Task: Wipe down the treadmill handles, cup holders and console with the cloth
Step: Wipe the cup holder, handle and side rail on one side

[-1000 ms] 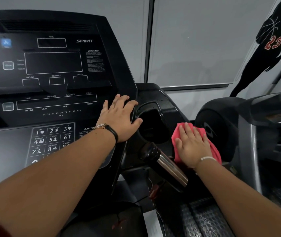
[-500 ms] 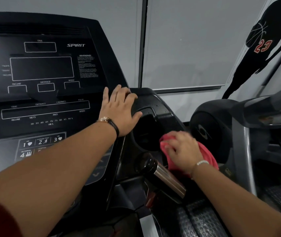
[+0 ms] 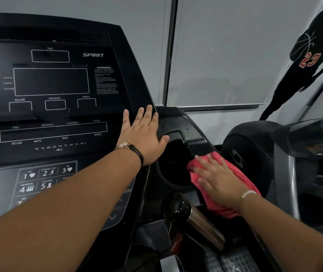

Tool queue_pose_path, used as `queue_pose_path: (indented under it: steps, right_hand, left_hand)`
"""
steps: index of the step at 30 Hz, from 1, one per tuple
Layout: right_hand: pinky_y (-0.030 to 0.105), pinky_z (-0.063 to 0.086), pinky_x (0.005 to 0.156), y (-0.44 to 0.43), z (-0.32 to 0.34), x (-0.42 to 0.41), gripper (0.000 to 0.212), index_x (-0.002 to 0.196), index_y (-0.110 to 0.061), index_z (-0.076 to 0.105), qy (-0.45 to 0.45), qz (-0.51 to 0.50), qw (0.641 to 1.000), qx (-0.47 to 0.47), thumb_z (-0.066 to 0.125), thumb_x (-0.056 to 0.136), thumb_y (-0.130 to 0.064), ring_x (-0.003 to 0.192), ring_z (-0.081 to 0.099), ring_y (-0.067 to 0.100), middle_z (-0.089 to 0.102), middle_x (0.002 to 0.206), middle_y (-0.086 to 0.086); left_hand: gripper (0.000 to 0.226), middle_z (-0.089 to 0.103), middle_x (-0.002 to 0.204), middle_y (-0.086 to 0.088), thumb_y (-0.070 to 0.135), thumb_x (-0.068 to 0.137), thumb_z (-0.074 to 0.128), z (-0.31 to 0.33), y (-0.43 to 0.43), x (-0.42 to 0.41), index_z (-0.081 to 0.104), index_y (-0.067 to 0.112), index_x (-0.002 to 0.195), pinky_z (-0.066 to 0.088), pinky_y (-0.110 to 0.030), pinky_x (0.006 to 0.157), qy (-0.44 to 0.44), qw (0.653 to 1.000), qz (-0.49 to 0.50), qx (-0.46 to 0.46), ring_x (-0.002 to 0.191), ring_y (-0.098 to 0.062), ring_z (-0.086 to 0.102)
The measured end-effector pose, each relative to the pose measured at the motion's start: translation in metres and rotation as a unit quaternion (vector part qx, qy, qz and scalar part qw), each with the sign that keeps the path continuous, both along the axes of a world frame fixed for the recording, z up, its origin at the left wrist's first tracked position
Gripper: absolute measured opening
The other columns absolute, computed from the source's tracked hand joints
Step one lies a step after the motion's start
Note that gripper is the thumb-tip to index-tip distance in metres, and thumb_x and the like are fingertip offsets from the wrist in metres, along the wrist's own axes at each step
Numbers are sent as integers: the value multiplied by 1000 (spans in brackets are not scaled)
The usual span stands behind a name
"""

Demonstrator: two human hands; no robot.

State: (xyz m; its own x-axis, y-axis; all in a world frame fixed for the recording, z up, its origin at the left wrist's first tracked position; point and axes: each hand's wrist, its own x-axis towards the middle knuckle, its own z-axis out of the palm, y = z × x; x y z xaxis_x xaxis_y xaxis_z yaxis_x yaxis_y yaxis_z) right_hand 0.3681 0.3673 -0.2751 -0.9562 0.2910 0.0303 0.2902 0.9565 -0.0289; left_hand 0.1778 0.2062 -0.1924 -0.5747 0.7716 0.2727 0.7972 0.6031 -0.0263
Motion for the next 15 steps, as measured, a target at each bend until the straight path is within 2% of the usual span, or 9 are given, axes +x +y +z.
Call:
queue_pose_path:
  steps: [2,4,6,7,8,10,12,14,15]
  right_hand:
    - [45,5,119,22,-5,6,63,146,-39,24,27,8,999,-23,12,87,-58,146,11,22,16,158,-2]
    - [43,12,118,41,-9,1,62,148,-39,15,48,-107,987,-111,21,89,-56,145,15,25,12,159,4]
    - [46,24,113,49,-10,-17,58,150,-36,9,49,-267,943,-193,24,95,-46,139,27,34,15,157,7]
    - [49,29,110,45,-8,-27,57,150,-34,8,45,-313,929,-189,22,96,-43,135,33,37,17,156,8]
    - [51,30,109,37,-6,-34,56,150,-33,7,36,-325,931,-160,20,96,-42,133,35,39,17,156,8]
    - [52,19,115,16,-2,-38,57,150,-35,10,13,-254,966,-51,15,94,-44,137,29,39,14,158,4]
    - [49,2,118,6,-1,-28,64,148,-38,22,17,-105,994,15,7,87,-51,143,17,35,15,158,-3]
    - [47,2,118,15,1,-19,67,143,-38,35,25,-6,1000,-6,8,83,-53,145,15,30,20,156,-4]
    - [47,5,118,27,0,-19,66,142,-37,36,31,5,999,-24,10,84,-55,145,15,28,20,156,-2]
  left_hand:
    - [72,-12,158,-2,57,93,19,0,0,0,1,18,150,-16,-51,113,1,1000,0,-7,145,-18,-10]
    - [73,-12,158,-3,57,93,20,0,0,0,0,18,150,-16,-51,113,0,1000,0,-9,145,-18,-10]
    - [73,-12,158,-3,58,92,20,0,0,0,1,18,150,-16,-51,113,-1,1000,-1,-8,145,-19,-10]
    - [73,-12,158,-3,58,92,20,1,0,0,0,18,150,-16,-51,113,-1,1000,0,-8,145,-19,-11]
    - [74,-13,158,-2,58,92,20,0,0,0,0,18,150,-16,-51,113,-1,1000,1,-9,145,-19,-11]
    - [74,-13,158,-2,59,92,20,0,1,-1,0,18,150,-16,-52,113,0,1000,1,-12,145,-19,-11]
    - [74,-13,158,-3,59,92,20,0,1,-1,0,18,150,-15,-52,113,3,1000,0,-12,145,-19,-10]
    - [74,-12,158,-3,59,92,21,0,1,-1,1,18,150,-15,-52,113,4,1000,-1,-11,145,-19,-10]
    - [74,-12,158,-3,59,92,21,1,1,-1,0,18,150,-15,-52,113,3,1000,-1,-11,145,-19,-10]
